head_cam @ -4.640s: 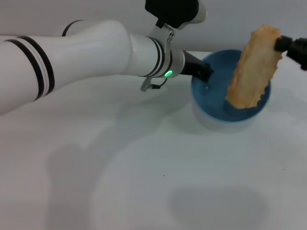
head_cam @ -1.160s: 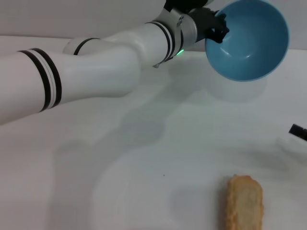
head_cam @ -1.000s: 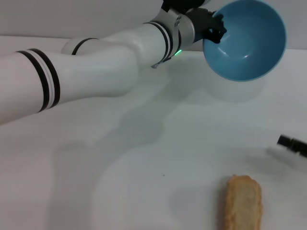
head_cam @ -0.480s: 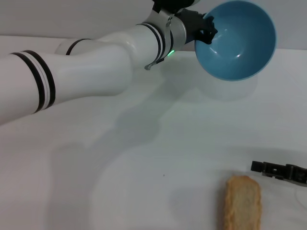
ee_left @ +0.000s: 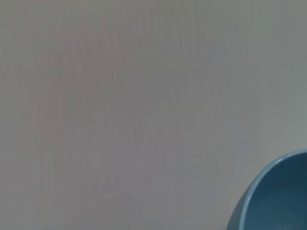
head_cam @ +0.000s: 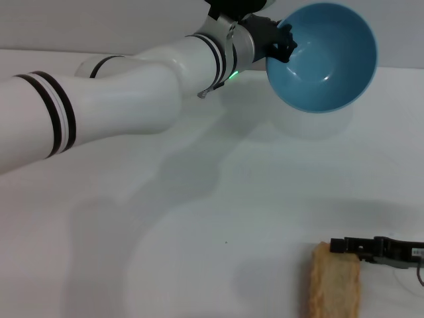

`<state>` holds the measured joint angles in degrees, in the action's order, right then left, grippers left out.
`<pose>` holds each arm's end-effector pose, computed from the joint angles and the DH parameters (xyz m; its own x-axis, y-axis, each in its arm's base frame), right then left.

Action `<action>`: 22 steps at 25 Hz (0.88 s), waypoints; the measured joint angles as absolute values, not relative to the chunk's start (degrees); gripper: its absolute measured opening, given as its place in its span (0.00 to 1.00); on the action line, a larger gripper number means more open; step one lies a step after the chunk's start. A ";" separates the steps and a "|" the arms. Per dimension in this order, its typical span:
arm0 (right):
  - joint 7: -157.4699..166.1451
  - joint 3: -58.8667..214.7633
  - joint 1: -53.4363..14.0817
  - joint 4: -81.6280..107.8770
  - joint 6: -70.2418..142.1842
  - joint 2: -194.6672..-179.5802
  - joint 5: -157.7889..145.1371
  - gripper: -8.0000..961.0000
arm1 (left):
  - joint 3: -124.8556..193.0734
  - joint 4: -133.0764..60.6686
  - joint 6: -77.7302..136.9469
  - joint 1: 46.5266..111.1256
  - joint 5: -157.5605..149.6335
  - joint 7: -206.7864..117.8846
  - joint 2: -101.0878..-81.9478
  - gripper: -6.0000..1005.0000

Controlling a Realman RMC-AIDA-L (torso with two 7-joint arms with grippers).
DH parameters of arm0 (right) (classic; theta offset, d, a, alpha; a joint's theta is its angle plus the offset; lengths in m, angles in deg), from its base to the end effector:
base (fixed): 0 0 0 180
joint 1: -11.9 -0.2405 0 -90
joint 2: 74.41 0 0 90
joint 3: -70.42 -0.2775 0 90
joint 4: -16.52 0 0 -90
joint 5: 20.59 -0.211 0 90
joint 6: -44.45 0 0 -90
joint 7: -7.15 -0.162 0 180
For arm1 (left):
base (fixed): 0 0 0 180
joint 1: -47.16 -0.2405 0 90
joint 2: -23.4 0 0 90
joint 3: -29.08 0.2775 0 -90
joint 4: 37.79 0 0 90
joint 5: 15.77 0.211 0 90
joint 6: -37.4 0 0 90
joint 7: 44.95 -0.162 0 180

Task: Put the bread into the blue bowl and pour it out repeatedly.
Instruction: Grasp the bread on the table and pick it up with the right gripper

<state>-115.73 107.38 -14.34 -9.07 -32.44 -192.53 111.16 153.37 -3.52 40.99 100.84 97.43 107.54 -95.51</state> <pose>0.3616 0.2913 -0.0708 0.0863 -0.9552 -0.2830 -0.9919 -0.1089 0.0651 -0.1241 0.4750 -0.1398 0.8895 0.2386 0.3898 0.4510 -0.5958 -0.6645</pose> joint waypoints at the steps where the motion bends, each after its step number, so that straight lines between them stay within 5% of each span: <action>1: -115.81 107.49 -14.70 -8.70 -32.14 -192.53 111.16 0.76 | 153.36 -3.52 41.02 100.82 97.43 107.54 -95.51 0.00; 12: -115.81 110.19 -18.82 -2.55 -28.14 -192.42 110.72 0.76 | 153.37 -3.45 41.22 100.53 97.43 107.54 -95.61 0.00; 22: -116.96 111.53 -17.67 -3.34 -29.35 -192.27 110.81 0.61 | 153.34 -3.04 41.35 99.83 97.43 107.54 -95.60 0.00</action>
